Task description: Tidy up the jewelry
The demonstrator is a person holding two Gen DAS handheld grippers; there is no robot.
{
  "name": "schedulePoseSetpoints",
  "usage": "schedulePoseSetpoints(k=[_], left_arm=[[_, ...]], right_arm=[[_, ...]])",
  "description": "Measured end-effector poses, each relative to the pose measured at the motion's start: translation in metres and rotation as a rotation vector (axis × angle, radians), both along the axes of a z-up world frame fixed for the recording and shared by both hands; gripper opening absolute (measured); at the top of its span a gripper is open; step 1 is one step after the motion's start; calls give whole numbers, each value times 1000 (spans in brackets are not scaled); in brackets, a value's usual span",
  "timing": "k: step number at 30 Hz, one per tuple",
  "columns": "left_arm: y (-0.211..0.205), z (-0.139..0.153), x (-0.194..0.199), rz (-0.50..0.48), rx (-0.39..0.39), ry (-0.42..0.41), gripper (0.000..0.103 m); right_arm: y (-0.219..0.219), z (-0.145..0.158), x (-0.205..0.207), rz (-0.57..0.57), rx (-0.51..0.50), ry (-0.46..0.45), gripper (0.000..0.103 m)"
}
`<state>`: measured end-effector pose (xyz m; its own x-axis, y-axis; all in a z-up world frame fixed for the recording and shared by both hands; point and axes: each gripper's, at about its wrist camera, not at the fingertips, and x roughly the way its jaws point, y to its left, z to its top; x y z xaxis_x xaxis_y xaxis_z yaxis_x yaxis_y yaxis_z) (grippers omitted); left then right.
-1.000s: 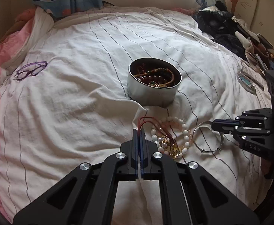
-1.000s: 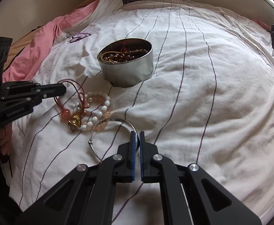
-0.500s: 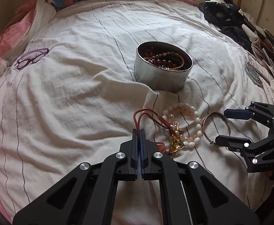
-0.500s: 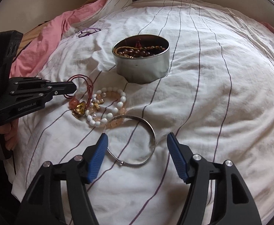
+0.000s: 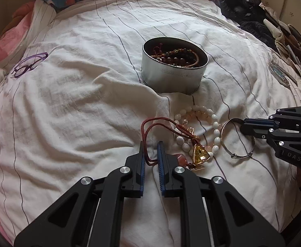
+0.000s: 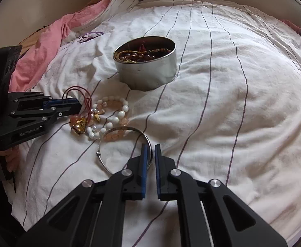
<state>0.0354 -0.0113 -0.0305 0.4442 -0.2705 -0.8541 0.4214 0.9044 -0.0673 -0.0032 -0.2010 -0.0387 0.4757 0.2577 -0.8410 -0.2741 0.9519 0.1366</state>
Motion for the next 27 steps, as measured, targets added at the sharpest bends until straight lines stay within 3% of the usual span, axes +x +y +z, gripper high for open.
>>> schedulePoseSetpoints(k=[6,8,13,27], left_arm=[[-2,2,-3,-20,0,-10,9],[-2,9,-5,-23,-15,-37,2],[-1,31,-11,-21,-56,-124,2],[-6,15,-6,-16,14,-74,2]], right_arm=[[1,4,-2,1,-16,-24,5],[-2,12,-4,-13,-6,-58,4],[-17,30,-6,-78,24,-127,4],[-17,24,-1,-84,22,-108,4]])
